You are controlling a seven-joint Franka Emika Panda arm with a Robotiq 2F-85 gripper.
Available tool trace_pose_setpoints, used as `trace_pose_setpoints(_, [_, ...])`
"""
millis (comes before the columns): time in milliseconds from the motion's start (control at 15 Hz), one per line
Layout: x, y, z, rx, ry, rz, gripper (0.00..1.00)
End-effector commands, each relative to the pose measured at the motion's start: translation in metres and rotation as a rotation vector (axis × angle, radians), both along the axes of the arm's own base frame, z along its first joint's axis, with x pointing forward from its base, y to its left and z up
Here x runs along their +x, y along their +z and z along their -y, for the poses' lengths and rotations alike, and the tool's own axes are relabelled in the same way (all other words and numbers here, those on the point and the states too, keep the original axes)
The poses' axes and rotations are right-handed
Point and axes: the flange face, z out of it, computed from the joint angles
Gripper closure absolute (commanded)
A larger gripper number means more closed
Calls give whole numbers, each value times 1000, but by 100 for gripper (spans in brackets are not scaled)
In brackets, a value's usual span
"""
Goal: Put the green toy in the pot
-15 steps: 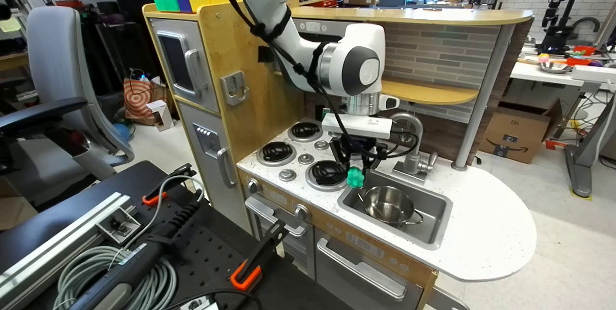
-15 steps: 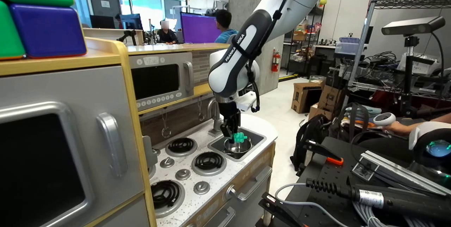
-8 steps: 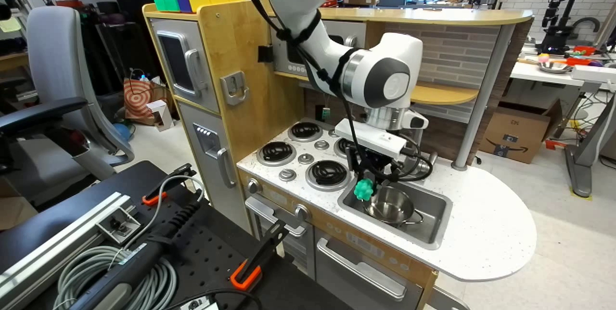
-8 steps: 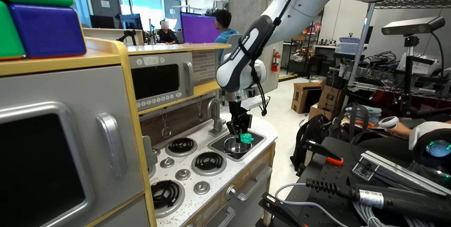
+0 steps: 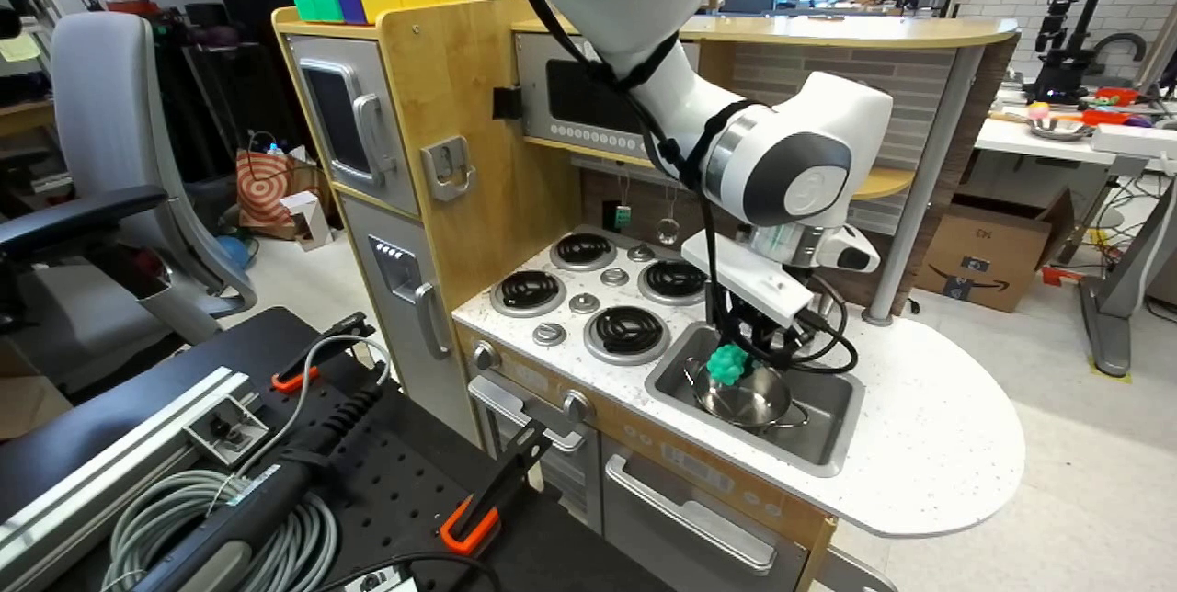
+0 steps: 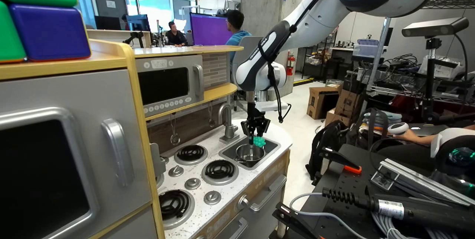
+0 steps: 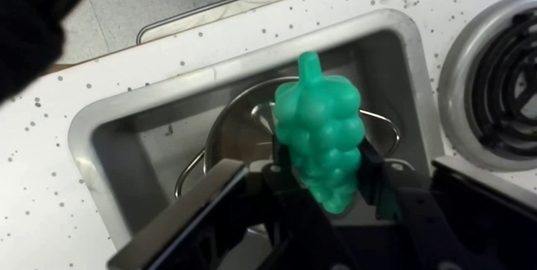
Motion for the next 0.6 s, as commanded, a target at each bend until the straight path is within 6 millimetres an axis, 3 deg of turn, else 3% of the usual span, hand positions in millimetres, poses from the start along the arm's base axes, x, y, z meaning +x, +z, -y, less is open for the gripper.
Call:
trace_pose_setpoints(0, [22, -1, -10, 14, -37, 16, 86])
trace_pose_setpoints(267, [31, -12, -18, -18, -58, -2, 86])
trace_pose_setpoints(533, [31, -25, -11, -34, -113, -37, 86])
